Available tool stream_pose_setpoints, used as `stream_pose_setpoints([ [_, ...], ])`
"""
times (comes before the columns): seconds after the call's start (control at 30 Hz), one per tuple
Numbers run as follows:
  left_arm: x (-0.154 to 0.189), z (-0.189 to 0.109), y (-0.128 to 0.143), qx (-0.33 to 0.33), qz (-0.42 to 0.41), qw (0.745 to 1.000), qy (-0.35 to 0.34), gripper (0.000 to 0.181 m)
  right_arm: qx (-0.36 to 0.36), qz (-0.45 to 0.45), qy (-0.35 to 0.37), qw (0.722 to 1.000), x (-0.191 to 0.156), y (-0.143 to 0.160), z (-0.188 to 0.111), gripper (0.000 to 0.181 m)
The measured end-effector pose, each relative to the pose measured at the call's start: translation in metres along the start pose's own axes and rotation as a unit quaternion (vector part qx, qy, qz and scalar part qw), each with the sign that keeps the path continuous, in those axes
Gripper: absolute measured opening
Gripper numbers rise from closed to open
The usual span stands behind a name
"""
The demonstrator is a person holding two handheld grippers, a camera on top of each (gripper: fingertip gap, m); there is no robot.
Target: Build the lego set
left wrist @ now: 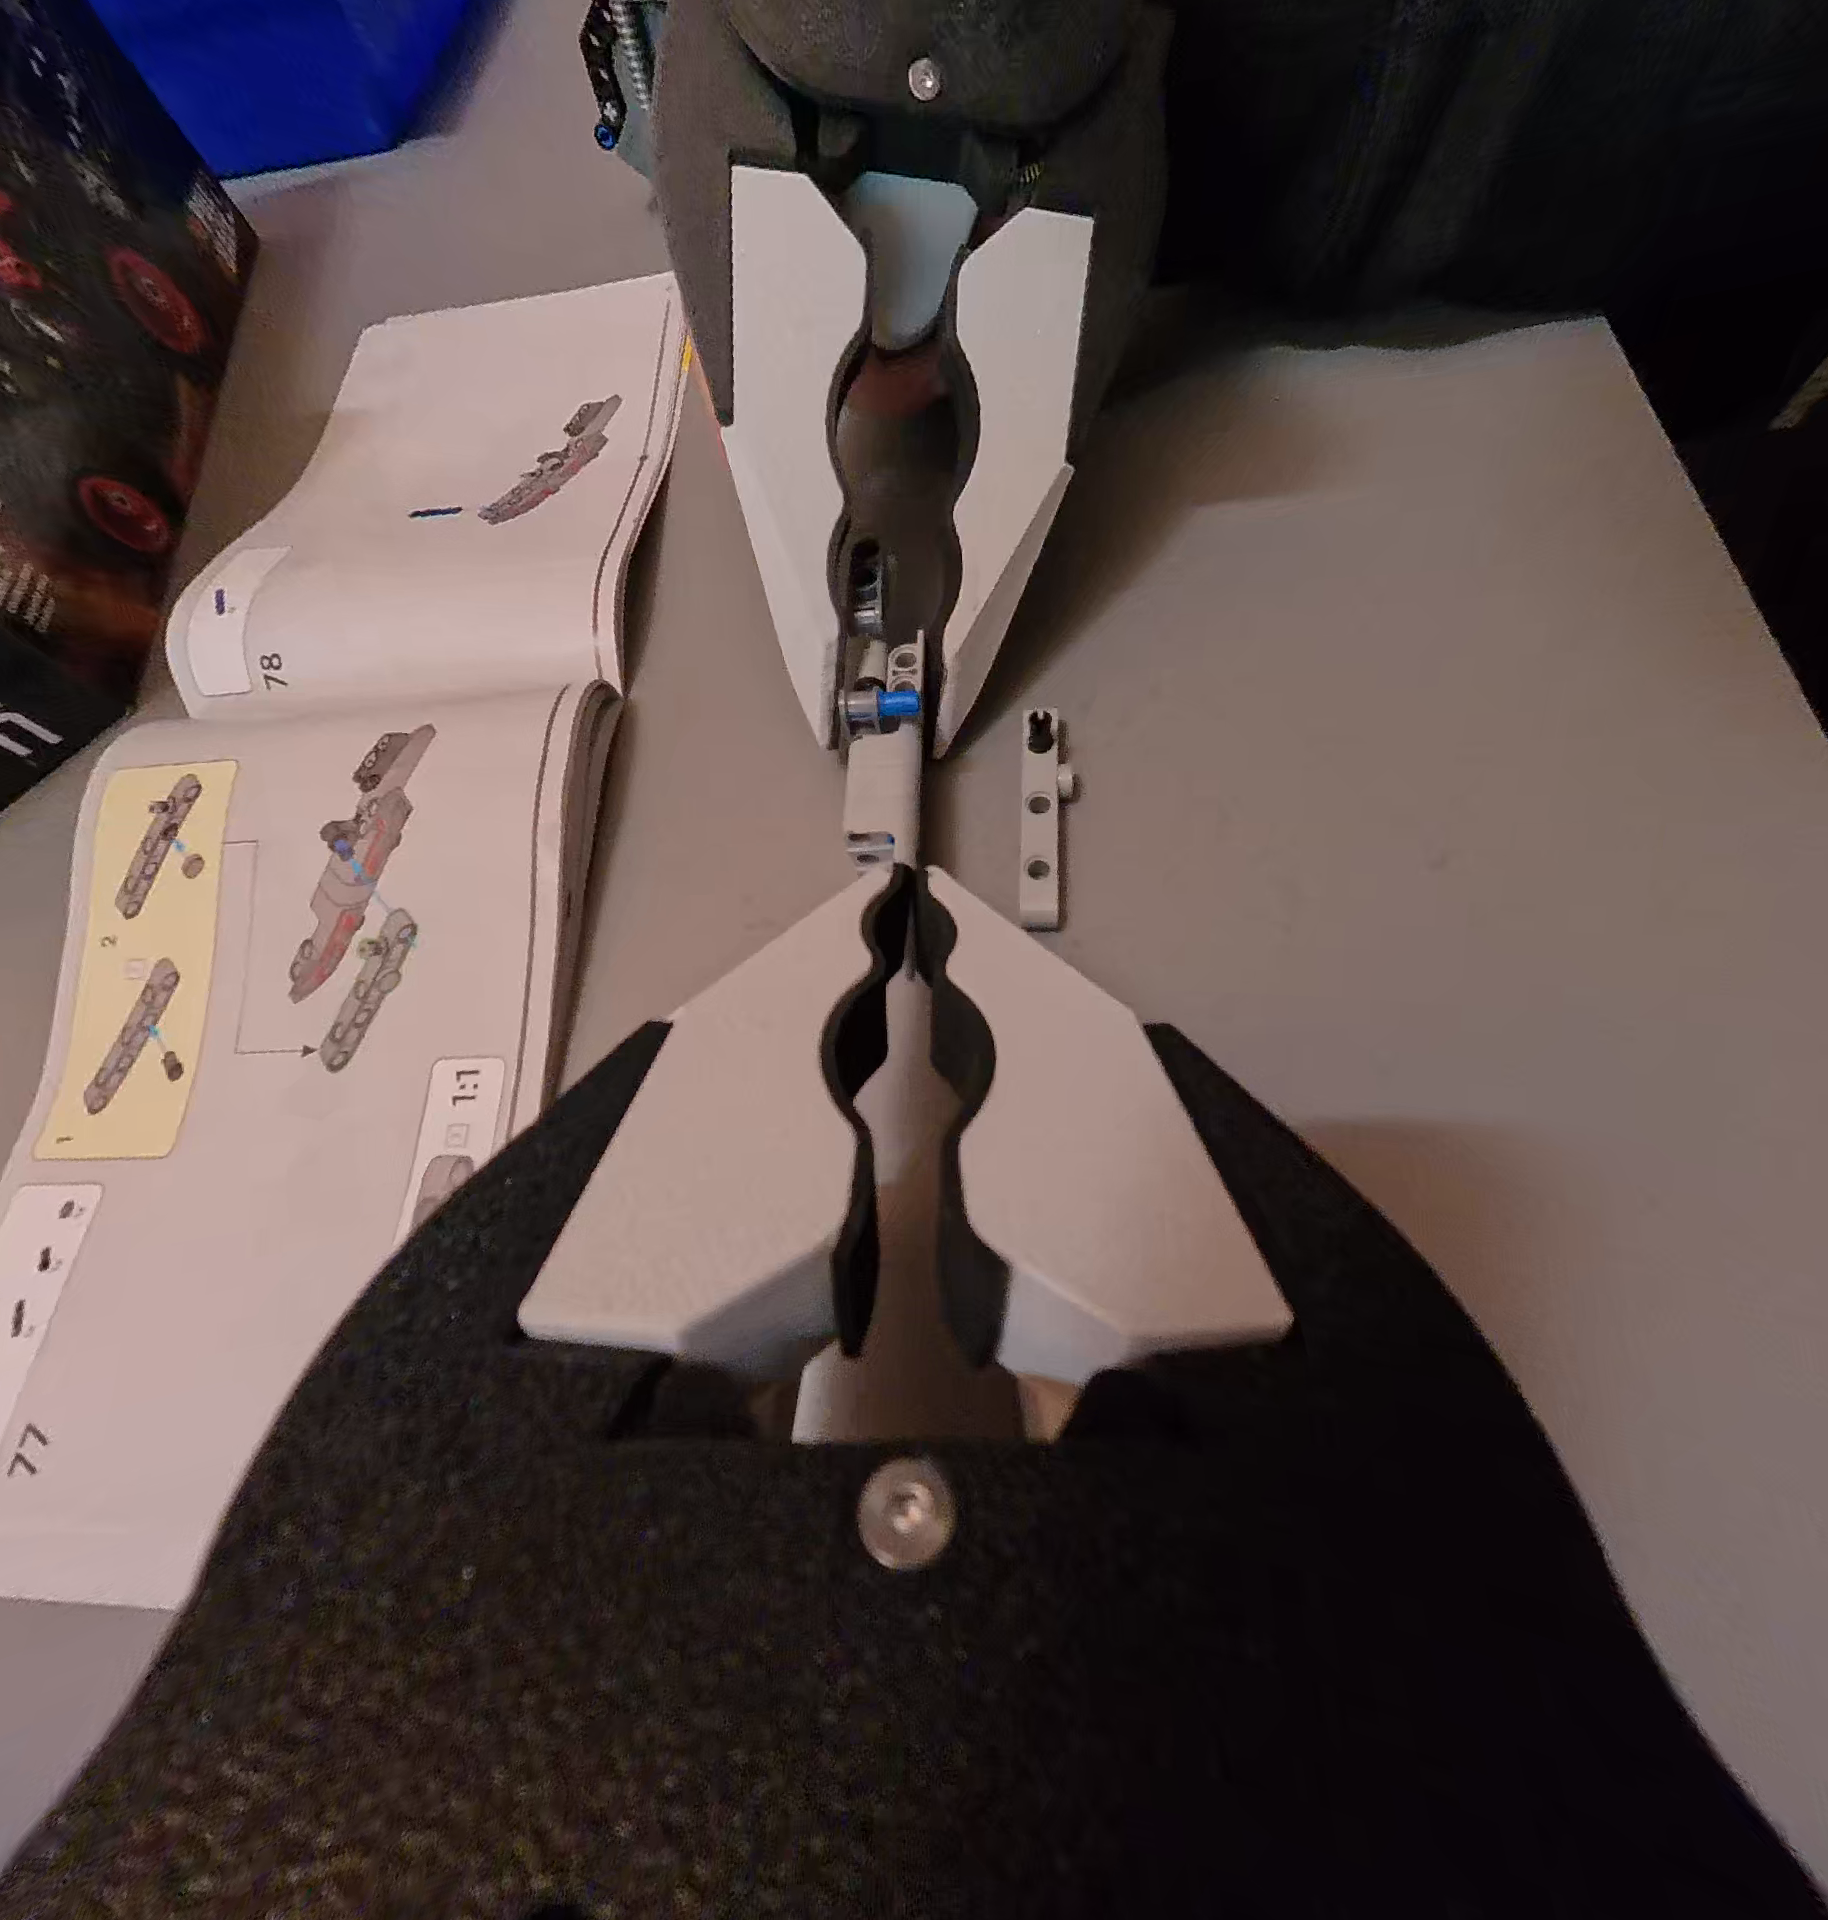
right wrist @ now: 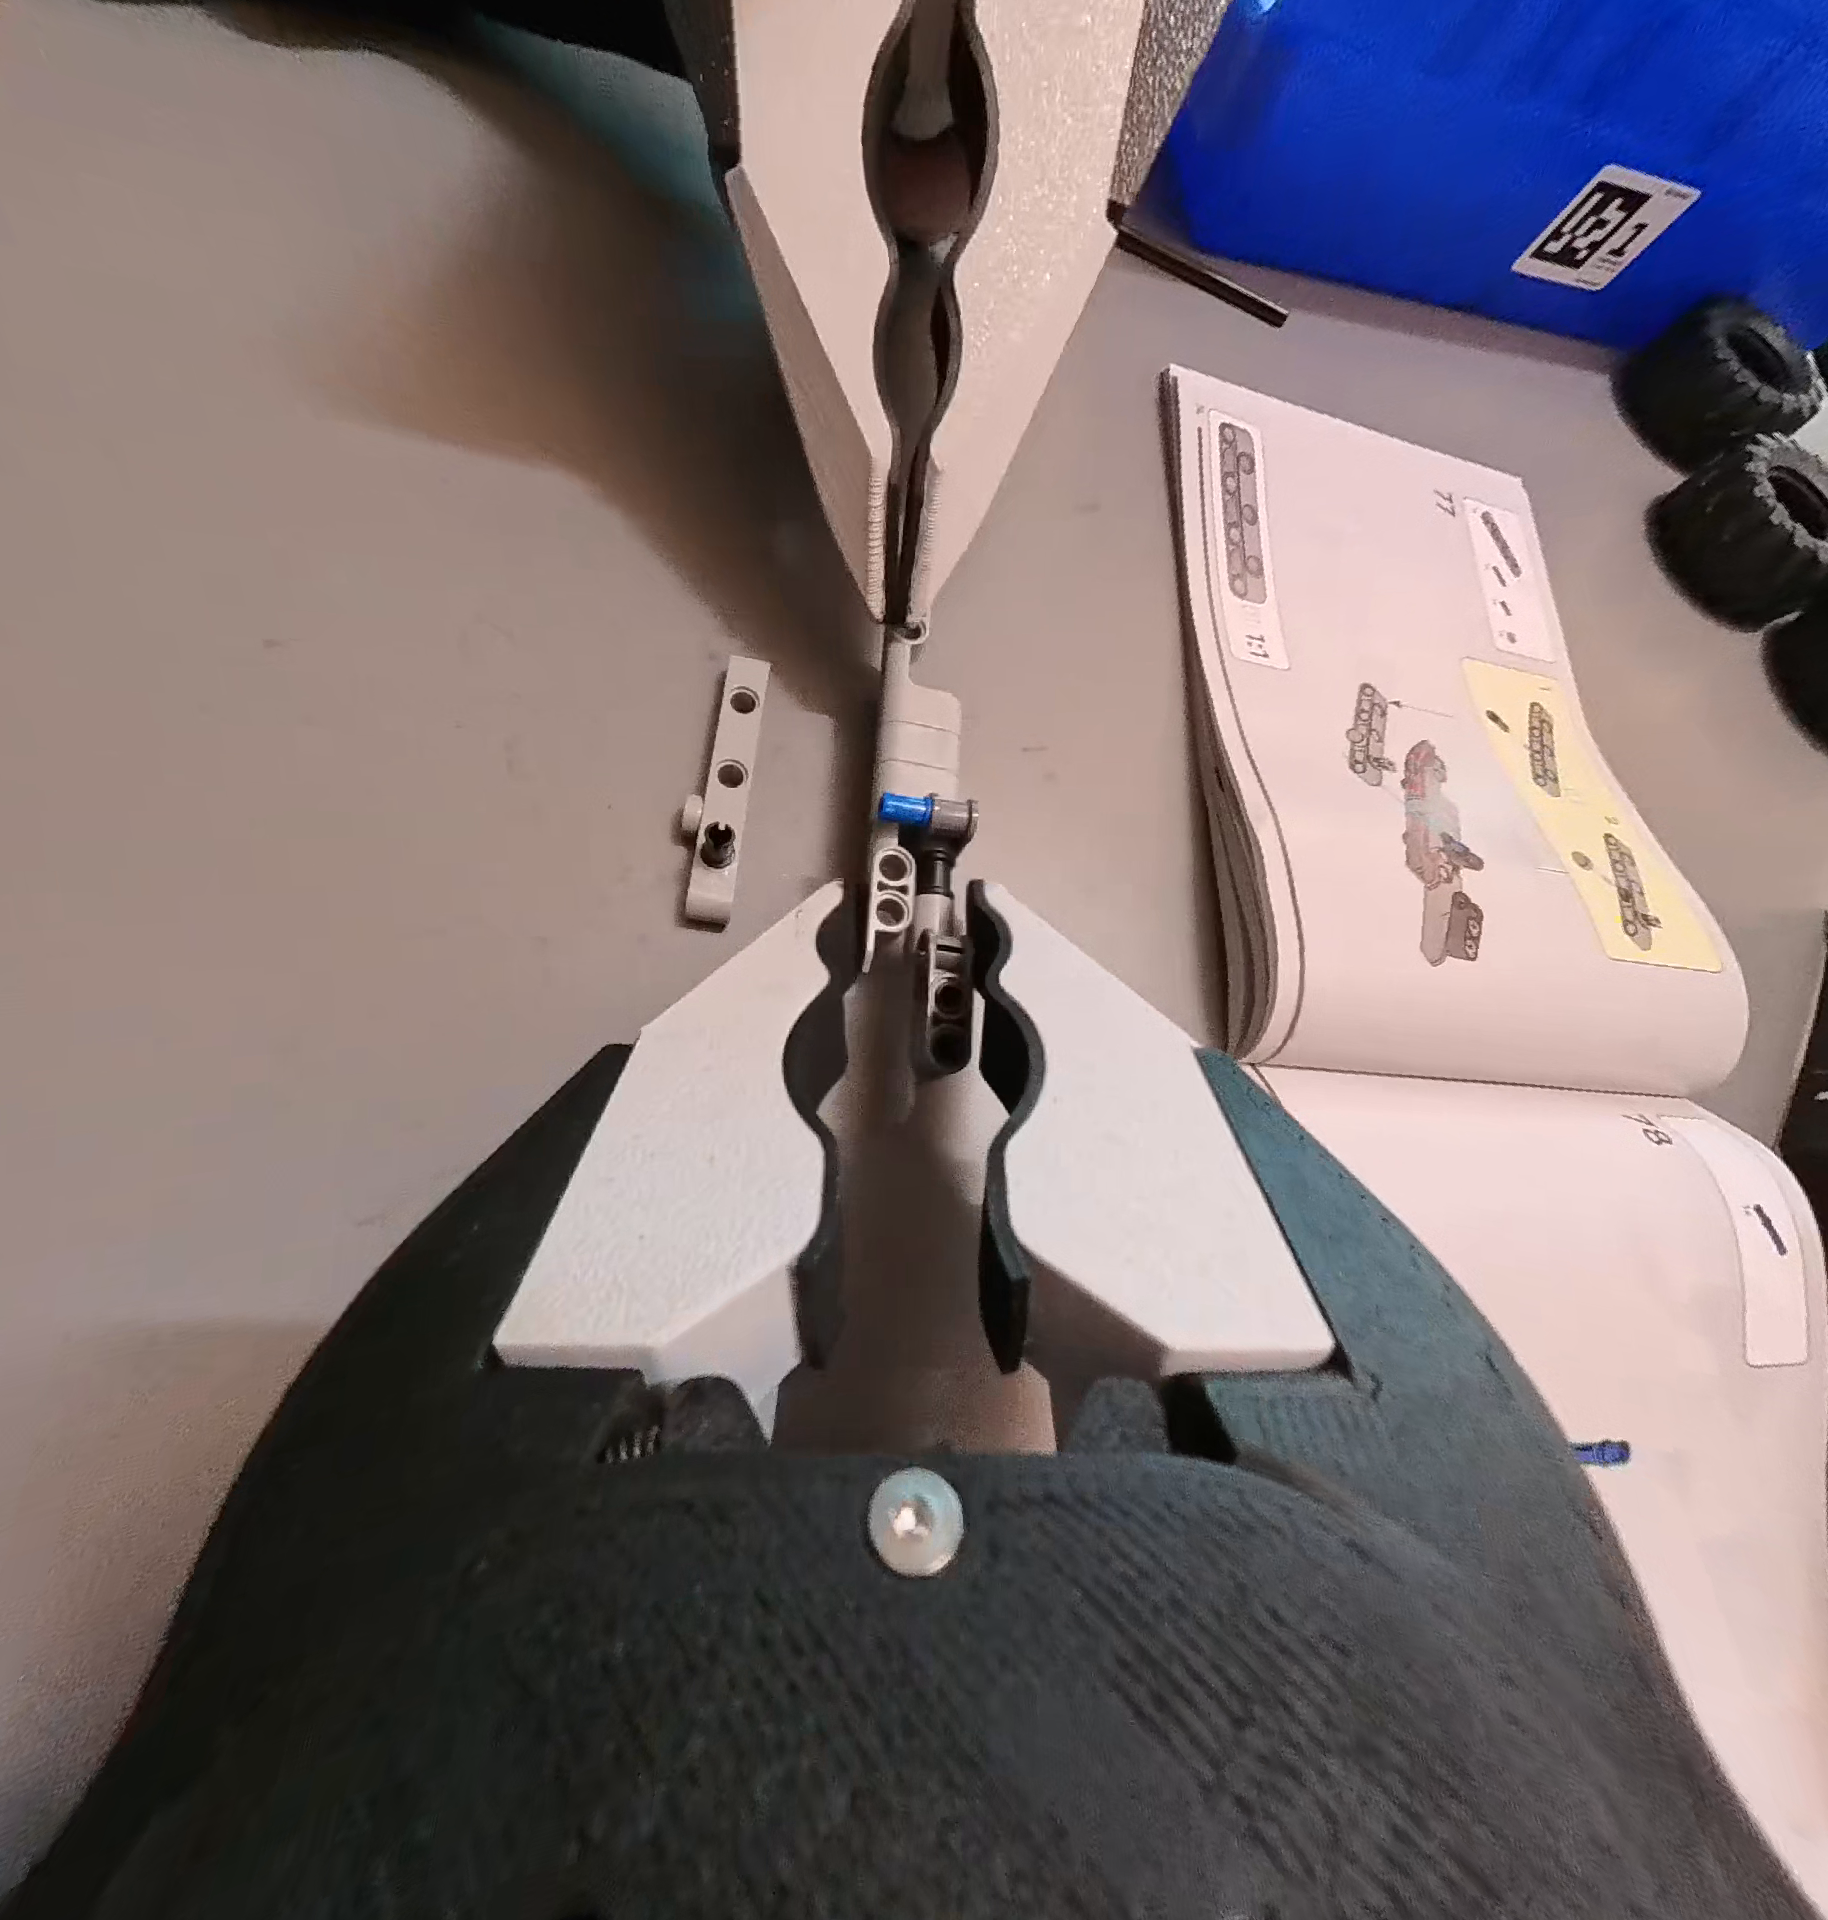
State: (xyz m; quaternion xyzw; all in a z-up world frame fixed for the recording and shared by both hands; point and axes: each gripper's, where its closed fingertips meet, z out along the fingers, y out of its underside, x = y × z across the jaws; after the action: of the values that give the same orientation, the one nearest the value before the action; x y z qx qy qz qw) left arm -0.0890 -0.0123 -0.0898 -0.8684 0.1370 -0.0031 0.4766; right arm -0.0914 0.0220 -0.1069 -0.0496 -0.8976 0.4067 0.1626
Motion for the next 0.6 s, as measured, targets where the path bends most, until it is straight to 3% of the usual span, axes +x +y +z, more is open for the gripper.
stream_pose_setpoints([
  [0.03,0.0,0.0,0.0,0.0,-0.004,1.0,0.002,0.0,0.0,0.0,-0.001,1.0,0.0,0.0,0.0,0.018],
  [0.37,-0.004,-0.016,-0.006,0.022,0.002,1.0,-0.022,0.007,-0.003,0.007,-0.008,1.0,-0.001,0.001,0.0,0.017],
  [0.43,0.011,-0.022,-0.011,0.04,-0.003,0.999,0.026,0.008,-0.005,0.014,-0.009,1.0,0.0,0.003,-0.001,0.017],
  [0.5,0.025,-0.021,-0.002,0.014,-0.027,0.997,0.076,0.015,-0.007,0.024,-0.009,1.0,0.001,0.004,-0.003,0.016],
  [0.6,0.028,-0.01,0.014,-0.034,-0.034,0.996,0.078,0.023,-0.008,0.03,-0.011,0.999,0.001,0.005,-0.003,0.017],
])
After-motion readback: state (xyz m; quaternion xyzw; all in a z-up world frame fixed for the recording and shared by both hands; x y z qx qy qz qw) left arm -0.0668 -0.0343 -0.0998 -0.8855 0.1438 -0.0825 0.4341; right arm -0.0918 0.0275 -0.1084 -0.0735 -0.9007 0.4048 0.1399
